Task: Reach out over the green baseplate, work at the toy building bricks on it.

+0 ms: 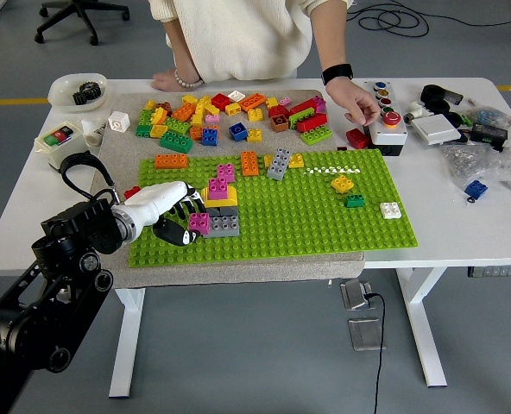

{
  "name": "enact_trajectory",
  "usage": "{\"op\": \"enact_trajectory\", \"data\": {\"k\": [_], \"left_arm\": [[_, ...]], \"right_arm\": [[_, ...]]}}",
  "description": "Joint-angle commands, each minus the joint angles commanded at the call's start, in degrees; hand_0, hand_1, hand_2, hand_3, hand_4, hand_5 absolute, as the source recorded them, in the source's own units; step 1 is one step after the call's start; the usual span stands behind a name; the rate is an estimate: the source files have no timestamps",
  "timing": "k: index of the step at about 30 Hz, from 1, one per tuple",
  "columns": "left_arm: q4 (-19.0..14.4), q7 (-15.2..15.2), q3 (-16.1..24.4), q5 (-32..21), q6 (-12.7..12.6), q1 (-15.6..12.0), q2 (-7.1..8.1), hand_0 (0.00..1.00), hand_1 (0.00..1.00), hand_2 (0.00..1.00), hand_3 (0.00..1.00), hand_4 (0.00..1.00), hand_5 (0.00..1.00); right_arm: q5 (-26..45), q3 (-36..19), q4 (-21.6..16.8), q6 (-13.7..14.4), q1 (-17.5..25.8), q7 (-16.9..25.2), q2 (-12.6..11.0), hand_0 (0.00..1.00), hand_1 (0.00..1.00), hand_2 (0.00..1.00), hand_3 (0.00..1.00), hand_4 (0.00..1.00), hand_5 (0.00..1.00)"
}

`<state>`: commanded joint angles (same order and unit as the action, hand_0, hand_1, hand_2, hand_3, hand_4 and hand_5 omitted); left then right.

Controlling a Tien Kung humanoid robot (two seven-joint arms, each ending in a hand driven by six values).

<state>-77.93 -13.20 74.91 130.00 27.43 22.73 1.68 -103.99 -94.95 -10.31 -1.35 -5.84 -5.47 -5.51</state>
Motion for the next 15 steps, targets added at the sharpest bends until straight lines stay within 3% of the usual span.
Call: {"op": "enact_trajectory", "data": {"k": [15], "left_arm": [[-1.1, -0.5, 0.2, 0.0, -0.4, -0.7, -0.11, 0.591, 0.554, 0.529, 0.539, 0.604, 0.054]], "right_arm": [[0.3, -0.1, 0.0, 0.1, -0.1, 0.0, 0.0, 0.743, 0.646, 0.688, 0.646, 0.856, 0.532]]}}
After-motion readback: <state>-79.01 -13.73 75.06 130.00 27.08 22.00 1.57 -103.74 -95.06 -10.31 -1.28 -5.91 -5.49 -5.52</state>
